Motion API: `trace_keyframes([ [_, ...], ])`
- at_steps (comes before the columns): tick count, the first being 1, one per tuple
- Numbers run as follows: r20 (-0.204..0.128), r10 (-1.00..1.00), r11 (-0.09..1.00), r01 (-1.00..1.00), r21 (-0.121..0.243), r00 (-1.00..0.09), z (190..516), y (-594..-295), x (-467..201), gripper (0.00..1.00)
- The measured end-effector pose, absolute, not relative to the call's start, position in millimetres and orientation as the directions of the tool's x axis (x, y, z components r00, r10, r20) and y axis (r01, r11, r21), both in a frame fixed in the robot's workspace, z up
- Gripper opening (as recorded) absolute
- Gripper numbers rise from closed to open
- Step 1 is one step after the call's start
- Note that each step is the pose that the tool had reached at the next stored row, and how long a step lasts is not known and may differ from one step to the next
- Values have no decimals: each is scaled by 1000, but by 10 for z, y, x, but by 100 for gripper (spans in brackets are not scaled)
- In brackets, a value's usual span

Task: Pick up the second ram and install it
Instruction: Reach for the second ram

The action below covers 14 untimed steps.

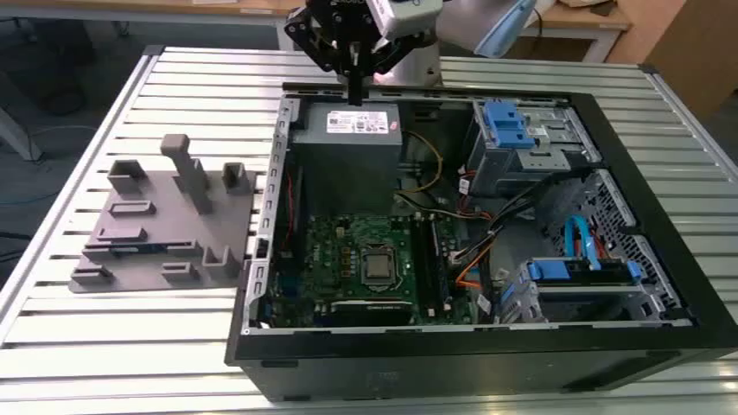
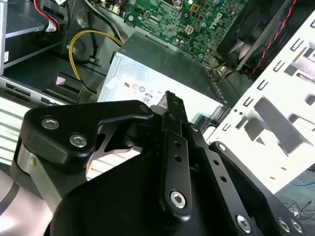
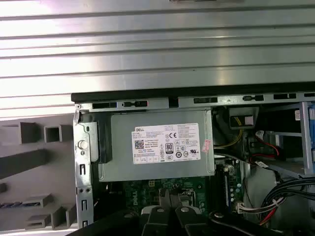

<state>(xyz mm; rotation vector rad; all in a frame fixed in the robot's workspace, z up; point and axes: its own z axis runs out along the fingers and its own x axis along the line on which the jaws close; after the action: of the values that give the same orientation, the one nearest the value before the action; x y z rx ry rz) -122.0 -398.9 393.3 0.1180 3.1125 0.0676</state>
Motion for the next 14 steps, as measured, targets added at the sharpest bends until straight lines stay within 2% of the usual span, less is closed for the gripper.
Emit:
trace_keyframes([
  [14,-28,76,996,75,45,-997,3933,-3989,-1478,11],
])
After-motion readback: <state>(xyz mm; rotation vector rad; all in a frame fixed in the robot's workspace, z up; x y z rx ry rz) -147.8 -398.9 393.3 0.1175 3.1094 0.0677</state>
